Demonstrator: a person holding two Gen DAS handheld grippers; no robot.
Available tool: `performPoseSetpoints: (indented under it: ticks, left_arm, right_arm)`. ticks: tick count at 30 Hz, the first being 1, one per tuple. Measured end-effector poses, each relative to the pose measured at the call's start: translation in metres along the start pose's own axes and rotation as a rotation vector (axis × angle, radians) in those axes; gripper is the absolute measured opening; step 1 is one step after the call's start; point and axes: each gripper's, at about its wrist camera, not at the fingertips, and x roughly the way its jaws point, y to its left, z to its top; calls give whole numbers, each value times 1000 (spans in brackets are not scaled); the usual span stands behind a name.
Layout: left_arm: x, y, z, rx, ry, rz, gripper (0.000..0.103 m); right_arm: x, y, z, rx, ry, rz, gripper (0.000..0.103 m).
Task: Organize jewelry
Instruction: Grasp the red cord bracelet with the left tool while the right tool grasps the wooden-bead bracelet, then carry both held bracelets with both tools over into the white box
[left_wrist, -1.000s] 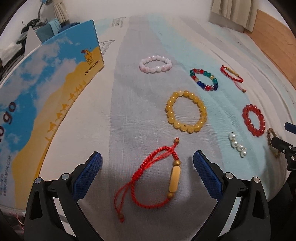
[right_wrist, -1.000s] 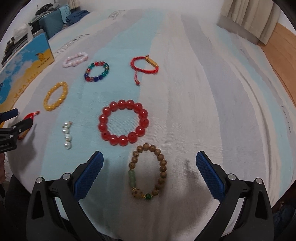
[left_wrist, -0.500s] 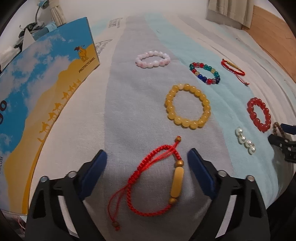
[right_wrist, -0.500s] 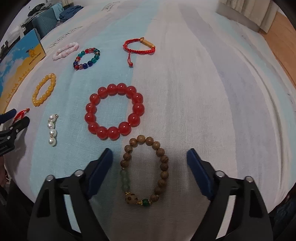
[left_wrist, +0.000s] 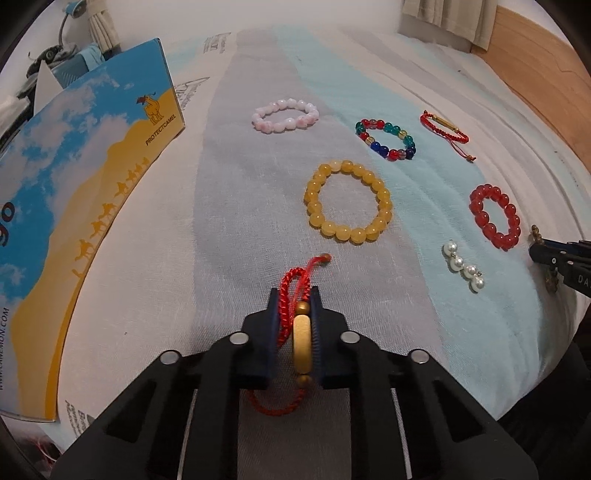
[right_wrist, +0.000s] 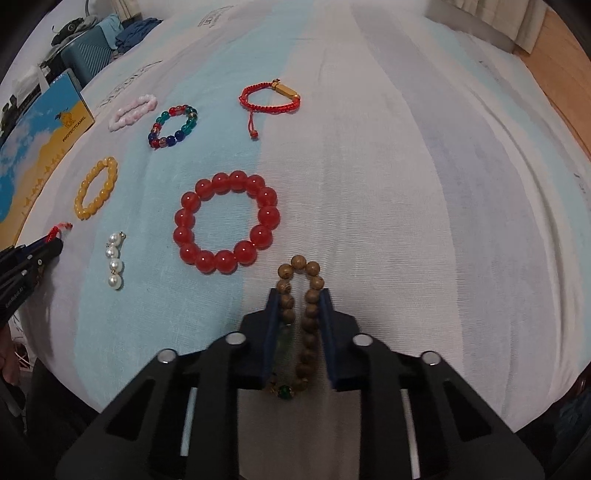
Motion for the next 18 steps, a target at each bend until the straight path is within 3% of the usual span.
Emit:
performPoseSetpoints:
  ticks: [18]
  left_arm:
    - [-30, 1, 12, 9, -30, 6, 11]
  right_arm:
    - [-30, 0, 6, 7, -63, -13, 14]
